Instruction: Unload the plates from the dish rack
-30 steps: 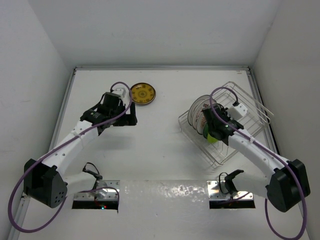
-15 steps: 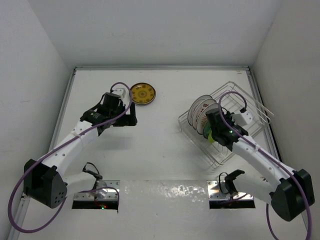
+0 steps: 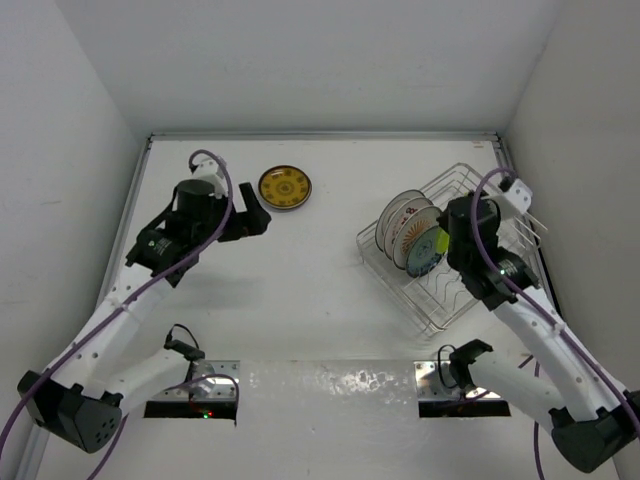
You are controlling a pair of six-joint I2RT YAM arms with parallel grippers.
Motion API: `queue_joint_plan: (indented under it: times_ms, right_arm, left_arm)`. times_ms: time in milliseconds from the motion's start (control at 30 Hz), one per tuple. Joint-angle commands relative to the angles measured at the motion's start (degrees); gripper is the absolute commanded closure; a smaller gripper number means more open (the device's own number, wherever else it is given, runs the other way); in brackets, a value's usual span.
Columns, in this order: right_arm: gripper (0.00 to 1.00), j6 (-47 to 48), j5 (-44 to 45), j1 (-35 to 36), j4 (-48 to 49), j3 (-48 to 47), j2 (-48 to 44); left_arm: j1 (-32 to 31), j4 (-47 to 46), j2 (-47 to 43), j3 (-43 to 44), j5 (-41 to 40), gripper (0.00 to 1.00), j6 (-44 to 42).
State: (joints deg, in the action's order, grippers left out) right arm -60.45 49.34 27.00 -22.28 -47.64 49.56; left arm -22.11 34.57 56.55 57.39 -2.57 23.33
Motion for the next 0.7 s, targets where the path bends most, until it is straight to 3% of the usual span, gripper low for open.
queue_joint_plan:
  times_ms: [0, 33, 100, 133, 233, 367, 400, 500, 667]
  right_arm:
    - [1.00, 25.51, -14.05, -0.29, 11.29, -8.24, 1.14]
    - [1.00, 34.78, -23.76, -0.20, 9.64, -10.35, 2.20]
    - [1.00, 40.82, -31.81, 0.07, 10.41, -12.83, 3.61]
    - [1.00, 46.76, -39.94, 0.33, 9.20, -14.05, 4.22]
    - [1.00, 57.69, -53.94, 2.60, 0.86, -20.64, 7.82]
    - [1.00, 76.21, -55.67, 13.75, -8.90, -24.96, 10.38]
    - [1.00, 78.44, -56.37, 18.82, -9.09, -24.61, 10.38]
    - [1.00, 83.81, -59.01, 25.44, -6.73, -22.07, 10.12]
    - [1.00, 88.12, -55.68, 30.56, -2.78, -21.18, 13.28]
  left_arm:
    - [0.05, -3.53, -2.76, 4.48, 0.63, 0.00, 6.18]
    - [0.05, -4.32, -3.81, 4.84, 2.20, 0.00, 9.51]
    - [0.05, -7.82, -5.05, 5.19, 5.54, 0.00, 15.21]
    - [0.05, -9.33, -6.36, 4.93, 8.43, 0.00, 17.25]
    - [0.05, -16.01, -8.65, 3.09, 12.32, 0.00, 24.99]
    - [0.13, -22.86, -8.92, 0.36, 16.00, 0.00, 32.64]
    - [0.05, -23.57, -8.57, 0.10, 16.80, 0.00, 33.35]
    - [-0.04, -26.03, -6.38, -0.96, 20.49, 0.00, 35.02]
    - [-0.04, -27.01, -2.25, -2.80, 25.24, 0.00, 34.33]
